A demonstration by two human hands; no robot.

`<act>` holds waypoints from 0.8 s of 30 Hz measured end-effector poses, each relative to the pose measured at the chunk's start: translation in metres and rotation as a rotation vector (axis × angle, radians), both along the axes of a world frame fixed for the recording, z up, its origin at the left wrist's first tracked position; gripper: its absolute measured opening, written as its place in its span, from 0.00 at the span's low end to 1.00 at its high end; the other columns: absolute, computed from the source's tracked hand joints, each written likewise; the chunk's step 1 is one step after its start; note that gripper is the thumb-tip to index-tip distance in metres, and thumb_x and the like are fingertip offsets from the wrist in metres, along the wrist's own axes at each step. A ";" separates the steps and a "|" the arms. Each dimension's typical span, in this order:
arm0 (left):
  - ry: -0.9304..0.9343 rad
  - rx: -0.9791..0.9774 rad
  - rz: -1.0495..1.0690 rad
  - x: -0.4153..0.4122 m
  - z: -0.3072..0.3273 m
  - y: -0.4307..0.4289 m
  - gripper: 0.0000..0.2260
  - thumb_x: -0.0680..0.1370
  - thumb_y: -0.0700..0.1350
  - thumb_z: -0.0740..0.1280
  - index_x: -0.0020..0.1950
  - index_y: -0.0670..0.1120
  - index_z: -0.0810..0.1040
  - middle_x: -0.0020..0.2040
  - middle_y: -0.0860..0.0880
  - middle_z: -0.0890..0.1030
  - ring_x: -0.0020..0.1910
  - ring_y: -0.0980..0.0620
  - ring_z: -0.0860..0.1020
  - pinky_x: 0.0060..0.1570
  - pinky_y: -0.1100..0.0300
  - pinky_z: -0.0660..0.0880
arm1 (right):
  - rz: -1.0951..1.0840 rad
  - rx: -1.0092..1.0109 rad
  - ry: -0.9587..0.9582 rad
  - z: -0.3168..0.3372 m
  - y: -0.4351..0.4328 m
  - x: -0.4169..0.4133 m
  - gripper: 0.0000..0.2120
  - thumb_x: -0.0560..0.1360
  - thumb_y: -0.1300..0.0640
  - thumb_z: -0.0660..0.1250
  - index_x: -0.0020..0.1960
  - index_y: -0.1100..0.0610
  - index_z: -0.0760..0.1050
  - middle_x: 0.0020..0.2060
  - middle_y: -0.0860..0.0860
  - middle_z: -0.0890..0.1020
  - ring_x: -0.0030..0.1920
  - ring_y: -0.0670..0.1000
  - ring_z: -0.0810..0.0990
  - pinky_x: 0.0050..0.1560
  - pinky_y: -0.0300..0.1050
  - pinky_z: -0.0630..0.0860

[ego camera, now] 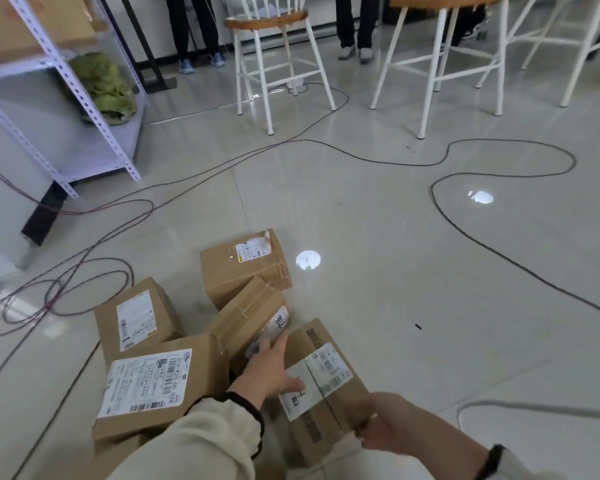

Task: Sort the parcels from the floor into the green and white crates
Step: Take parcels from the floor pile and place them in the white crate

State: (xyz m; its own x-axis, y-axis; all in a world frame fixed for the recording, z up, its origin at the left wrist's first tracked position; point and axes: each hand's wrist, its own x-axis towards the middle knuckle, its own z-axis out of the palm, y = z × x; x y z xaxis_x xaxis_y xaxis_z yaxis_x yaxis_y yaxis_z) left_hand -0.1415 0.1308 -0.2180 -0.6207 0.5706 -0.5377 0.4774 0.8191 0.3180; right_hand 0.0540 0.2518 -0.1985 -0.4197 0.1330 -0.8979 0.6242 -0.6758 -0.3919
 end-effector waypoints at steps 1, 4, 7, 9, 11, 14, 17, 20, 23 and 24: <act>0.010 -0.024 0.052 0.002 -0.001 -0.005 0.52 0.67 0.59 0.74 0.78 0.55 0.41 0.78 0.46 0.46 0.74 0.40 0.59 0.70 0.45 0.64 | -0.066 0.070 0.019 0.002 0.002 -0.002 0.01 0.74 0.68 0.64 0.44 0.65 0.73 0.34 0.58 0.72 0.33 0.56 0.71 0.37 0.47 0.69; 0.087 -0.081 0.198 0.024 -0.004 -0.022 0.49 0.67 0.67 0.70 0.77 0.46 0.50 0.74 0.43 0.59 0.70 0.42 0.66 0.66 0.49 0.68 | -0.163 0.243 0.059 0.004 0.010 -0.008 0.17 0.75 0.68 0.64 0.64 0.63 0.69 0.56 0.60 0.76 0.57 0.58 0.75 0.54 0.54 0.73; 0.070 -0.043 0.311 0.049 -0.010 -0.034 0.43 0.68 0.68 0.69 0.72 0.43 0.60 0.68 0.46 0.71 0.63 0.48 0.74 0.60 0.54 0.75 | 0.042 0.437 0.087 0.006 0.006 -0.012 0.21 0.74 0.70 0.60 0.66 0.61 0.71 0.55 0.57 0.79 0.49 0.53 0.78 0.40 0.44 0.75; -0.044 0.011 0.408 0.056 -0.013 -0.039 0.44 0.69 0.64 0.71 0.73 0.41 0.56 0.69 0.46 0.71 0.65 0.48 0.74 0.60 0.55 0.74 | 0.169 0.491 0.066 0.006 0.001 -0.011 0.23 0.74 0.71 0.58 0.68 0.62 0.69 0.54 0.58 0.79 0.49 0.56 0.78 0.38 0.41 0.74; -0.157 0.086 0.478 0.056 -0.014 -0.042 0.42 0.70 0.58 0.73 0.74 0.41 0.54 0.69 0.46 0.71 0.67 0.47 0.72 0.63 0.54 0.72 | 0.232 0.488 0.053 0.004 -0.001 -0.012 0.25 0.74 0.71 0.57 0.70 0.61 0.66 0.58 0.60 0.77 0.52 0.57 0.77 0.38 0.40 0.73; -0.225 0.158 0.554 0.055 -0.014 -0.043 0.40 0.71 0.52 0.74 0.74 0.41 0.55 0.68 0.46 0.72 0.67 0.47 0.72 0.64 0.54 0.71 | 0.256 0.476 0.065 0.008 -0.004 -0.013 0.23 0.73 0.71 0.57 0.67 0.60 0.68 0.55 0.59 0.79 0.51 0.57 0.79 0.33 0.38 0.70; -0.208 0.202 0.583 0.054 -0.006 -0.043 0.35 0.72 0.50 0.74 0.71 0.41 0.58 0.67 0.45 0.73 0.64 0.48 0.73 0.56 0.60 0.73 | 0.212 0.509 0.097 0.021 -0.003 -0.016 0.21 0.74 0.70 0.56 0.63 0.56 0.70 0.46 0.52 0.79 0.41 0.49 0.77 0.28 0.36 0.67; -0.104 0.335 0.583 0.049 0.024 -0.042 0.28 0.71 0.52 0.74 0.62 0.45 0.63 0.62 0.45 0.77 0.54 0.51 0.76 0.48 0.64 0.74 | 0.047 0.610 0.197 0.043 0.001 -0.022 0.20 0.74 0.70 0.57 0.59 0.50 0.72 0.42 0.43 0.78 0.41 0.42 0.75 0.32 0.36 0.68; 0.040 0.554 0.567 0.045 0.080 -0.039 0.33 0.69 0.55 0.74 0.68 0.48 0.65 0.62 0.49 0.76 0.59 0.51 0.75 0.58 0.59 0.70 | -0.163 0.690 0.343 0.089 0.006 -0.029 0.20 0.75 0.68 0.59 0.59 0.47 0.73 0.49 0.44 0.80 0.45 0.39 0.77 0.38 0.33 0.70; 0.085 0.643 0.559 0.043 0.107 -0.036 0.32 0.69 0.56 0.74 0.68 0.51 0.65 0.62 0.52 0.75 0.60 0.52 0.74 0.60 0.58 0.70 | -0.211 0.710 0.401 0.112 0.007 -0.031 0.20 0.76 0.68 0.59 0.58 0.46 0.75 0.51 0.44 0.81 0.45 0.40 0.79 0.39 0.34 0.70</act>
